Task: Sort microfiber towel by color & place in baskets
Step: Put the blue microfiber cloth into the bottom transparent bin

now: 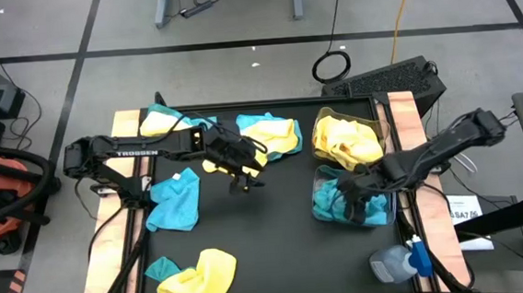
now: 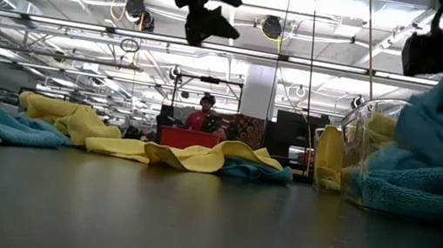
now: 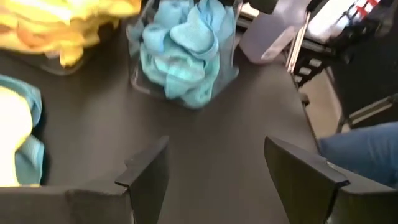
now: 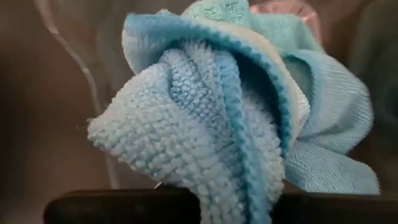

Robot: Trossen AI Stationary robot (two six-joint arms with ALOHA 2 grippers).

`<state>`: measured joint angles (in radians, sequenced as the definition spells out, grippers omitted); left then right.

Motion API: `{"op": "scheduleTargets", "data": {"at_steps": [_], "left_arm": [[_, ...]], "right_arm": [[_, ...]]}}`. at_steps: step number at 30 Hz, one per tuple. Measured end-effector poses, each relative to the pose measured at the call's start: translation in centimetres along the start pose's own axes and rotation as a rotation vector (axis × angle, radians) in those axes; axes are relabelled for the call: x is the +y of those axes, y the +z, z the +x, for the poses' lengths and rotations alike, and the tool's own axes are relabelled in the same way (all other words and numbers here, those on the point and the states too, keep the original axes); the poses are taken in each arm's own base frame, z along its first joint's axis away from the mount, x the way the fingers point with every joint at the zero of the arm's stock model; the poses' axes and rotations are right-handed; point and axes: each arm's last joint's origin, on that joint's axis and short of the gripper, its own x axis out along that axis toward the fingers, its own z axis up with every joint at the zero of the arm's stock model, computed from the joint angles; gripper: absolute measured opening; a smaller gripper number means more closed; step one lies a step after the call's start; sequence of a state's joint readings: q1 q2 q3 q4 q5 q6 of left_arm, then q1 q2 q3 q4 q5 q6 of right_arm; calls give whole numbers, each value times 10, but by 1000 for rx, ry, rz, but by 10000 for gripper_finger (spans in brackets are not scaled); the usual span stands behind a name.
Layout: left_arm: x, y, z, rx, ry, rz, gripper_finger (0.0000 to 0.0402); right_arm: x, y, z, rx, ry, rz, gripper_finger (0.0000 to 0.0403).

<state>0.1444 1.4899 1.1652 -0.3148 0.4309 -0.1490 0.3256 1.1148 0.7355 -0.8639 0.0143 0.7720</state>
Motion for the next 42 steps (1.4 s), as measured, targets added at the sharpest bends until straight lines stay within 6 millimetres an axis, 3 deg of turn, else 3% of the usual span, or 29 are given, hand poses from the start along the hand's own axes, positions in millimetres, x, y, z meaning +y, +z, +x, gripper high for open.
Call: {"op": "scheduleTargets", "data": {"at_steps": [10,15,19,26,32,42], "left_arm": [[-3,-10,1,97,-2,24,262],[-5,-11,2,102,-8,29,262],[-8,-14,3,130,-13,23,262],[-16,-20,5,186,-75,11,262],[-23,-24,7,224,-103,14,262],[-27,-25,8,234,-118,14,262]], "right_arm": [[0,-1,46,44,-53,4,20],[2,1,55,56,-64,5,23],[3,2,54,43,-40,16,51],[2,0,39,6,24,67,153],[5,4,11,-58,89,81,223],[14,13,-39,-122,136,21,229]]}}
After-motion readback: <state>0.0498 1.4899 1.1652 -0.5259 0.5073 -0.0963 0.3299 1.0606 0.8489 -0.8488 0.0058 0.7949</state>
